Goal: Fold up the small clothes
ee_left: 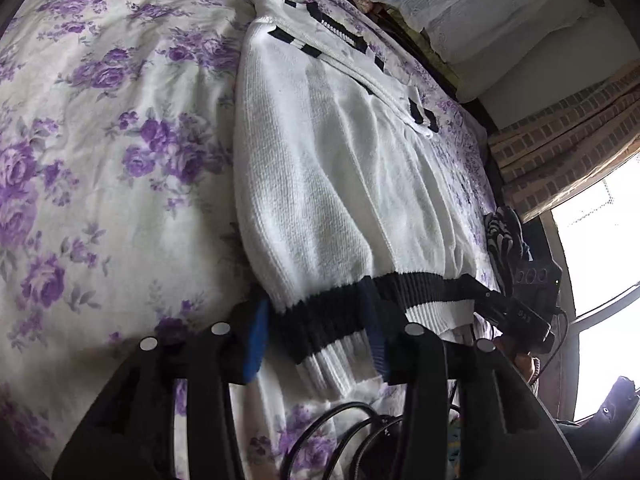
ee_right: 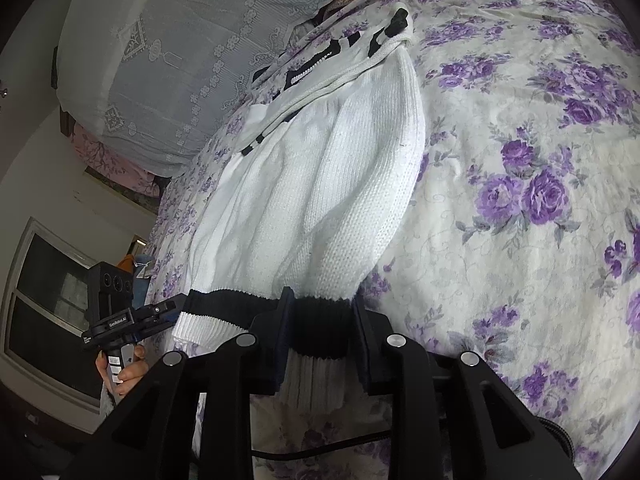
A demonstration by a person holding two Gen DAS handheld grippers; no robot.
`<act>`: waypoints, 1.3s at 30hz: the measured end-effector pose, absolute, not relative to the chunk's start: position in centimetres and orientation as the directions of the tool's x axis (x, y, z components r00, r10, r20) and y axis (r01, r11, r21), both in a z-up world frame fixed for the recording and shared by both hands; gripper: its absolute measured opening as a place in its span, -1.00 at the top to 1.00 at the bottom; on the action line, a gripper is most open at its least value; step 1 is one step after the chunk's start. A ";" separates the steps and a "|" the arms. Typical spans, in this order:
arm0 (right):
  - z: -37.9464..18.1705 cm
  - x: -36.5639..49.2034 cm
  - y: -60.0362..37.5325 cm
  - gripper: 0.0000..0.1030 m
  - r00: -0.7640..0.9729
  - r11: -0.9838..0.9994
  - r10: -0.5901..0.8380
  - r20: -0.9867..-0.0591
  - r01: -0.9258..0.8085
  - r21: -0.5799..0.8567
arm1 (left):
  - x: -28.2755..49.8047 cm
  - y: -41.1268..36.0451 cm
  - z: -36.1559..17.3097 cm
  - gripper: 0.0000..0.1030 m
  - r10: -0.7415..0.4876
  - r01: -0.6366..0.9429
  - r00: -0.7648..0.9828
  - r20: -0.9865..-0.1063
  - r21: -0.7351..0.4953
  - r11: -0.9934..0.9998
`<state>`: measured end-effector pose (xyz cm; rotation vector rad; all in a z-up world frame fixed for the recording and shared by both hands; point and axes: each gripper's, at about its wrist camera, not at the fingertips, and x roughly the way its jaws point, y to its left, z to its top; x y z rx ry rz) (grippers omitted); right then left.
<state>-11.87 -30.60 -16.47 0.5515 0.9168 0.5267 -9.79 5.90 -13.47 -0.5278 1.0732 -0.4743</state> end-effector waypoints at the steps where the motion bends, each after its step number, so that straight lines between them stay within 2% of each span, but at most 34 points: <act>1: -16.4 -11.9 -30.5 0.47 0.508 0.746 0.631 -0.586 -0.189 0.639 | -9.6 5.5 -13.3 0.26 -0.594 0.121 0.405 -0.695 -0.603 0.788; 2: -16.4 -12.0 -30.3 0.50 0.510 0.747 0.630 -0.585 -0.191 0.637 | -9.5 5.3 -13.2 0.41 -0.584 0.128 0.412 -0.699 -0.590 0.797; 3: -16.4 -12.0 -30.4 0.58 0.511 0.743 0.634 -0.580 -0.193 0.641 | -9.5 5.2 -13.3 0.80 -0.583 0.135 0.409 -0.702 -0.586 0.799; 12: -14.2 -11.7 -30.9 0.61 0.538 0.707 0.669 -0.514 -0.244 0.664 | -9.2 6.1 -10.4 0.81 -0.569 0.193 0.472 -0.673 -0.551 0.812; 20: -11.0 -8.6 -31.2 0.61 0.576 0.704 0.665 -0.475 -0.272 0.656 | -6.0 4.9 -6.9 0.81 -0.502 0.251 0.545 -0.671 -0.440 0.862; 28: -9.7 -4.3 -31.9 0.61 0.576 0.664 0.685 -0.446 -0.240 0.708 | -2.3 4.8 -6.2 0.81 -0.463 0.235 0.580 -0.670 -0.407 0.883; 39: -8.1 1.5 -31.3 0.61 0.615 0.689 0.651 -0.446 -0.229 0.688 | 3.1 4.8 -4.9 0.81 -0.400 0.208 0.627 -0.668 -0.352 0.913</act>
